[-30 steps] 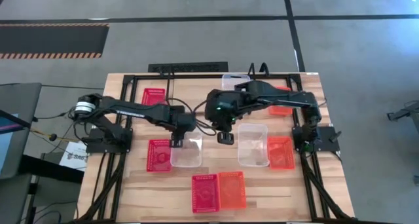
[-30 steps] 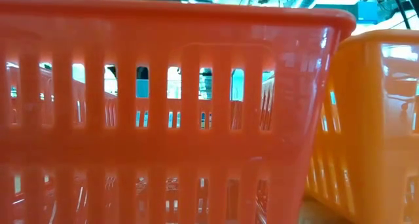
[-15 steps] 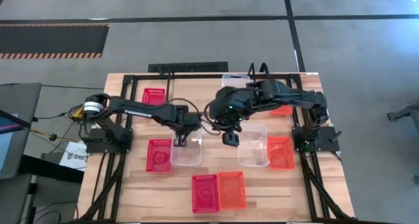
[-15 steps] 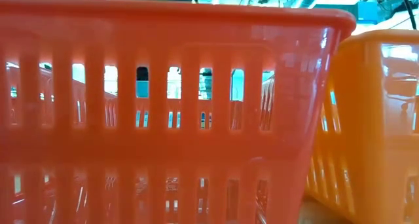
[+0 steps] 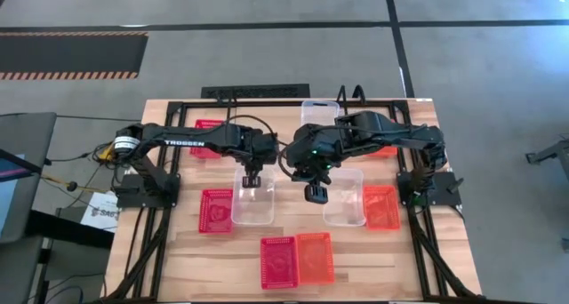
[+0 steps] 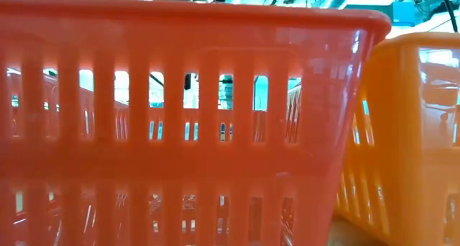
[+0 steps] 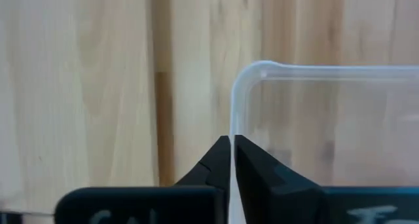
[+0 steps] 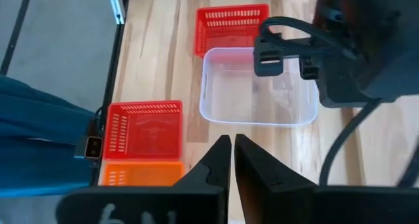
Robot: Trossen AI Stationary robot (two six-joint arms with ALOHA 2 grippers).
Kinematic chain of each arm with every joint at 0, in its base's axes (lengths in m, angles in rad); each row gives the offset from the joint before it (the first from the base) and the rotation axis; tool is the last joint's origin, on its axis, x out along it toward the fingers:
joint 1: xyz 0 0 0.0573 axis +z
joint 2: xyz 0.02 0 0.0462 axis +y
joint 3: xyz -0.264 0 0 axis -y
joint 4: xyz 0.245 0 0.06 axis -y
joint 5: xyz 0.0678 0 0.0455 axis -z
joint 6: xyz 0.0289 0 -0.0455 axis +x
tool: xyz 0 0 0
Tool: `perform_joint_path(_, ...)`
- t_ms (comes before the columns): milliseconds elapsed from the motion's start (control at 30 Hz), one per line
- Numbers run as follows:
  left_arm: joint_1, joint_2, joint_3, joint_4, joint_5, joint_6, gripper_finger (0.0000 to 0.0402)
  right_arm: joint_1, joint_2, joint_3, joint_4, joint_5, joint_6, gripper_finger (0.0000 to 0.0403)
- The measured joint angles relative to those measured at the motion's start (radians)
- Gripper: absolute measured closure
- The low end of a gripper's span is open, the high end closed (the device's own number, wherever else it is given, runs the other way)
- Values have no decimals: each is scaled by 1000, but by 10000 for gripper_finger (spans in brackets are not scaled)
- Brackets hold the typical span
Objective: Stack baskets on shelf by color
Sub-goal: Stack the left white bin on top of the white bin on the shelf
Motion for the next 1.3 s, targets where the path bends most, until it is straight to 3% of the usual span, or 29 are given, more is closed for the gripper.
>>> perform_joint_path(133,6,2,-31,14,43,25,331,3,0,0,2,0,0,355)
perform_joint_path(400,6,2,-84,45,-16,28,222,18,0,0,11,-3,-26,351)
perform_joint_path(833,6,2,-208,148,2,36,207,25,0,0,39,-3,-26,351)
perform_joint_path(967,6,2,-211,157,2,35,229,24,0,0,38,-3,-26,351)
perform_joint_path(1200,18,2,-211,169,-24,19,382,24,0,0,38,-3,-26,351)
perform_joint_path(1300,29,2,-201,156,-46,-18,397,24,0,0,38,-3,-21,351)
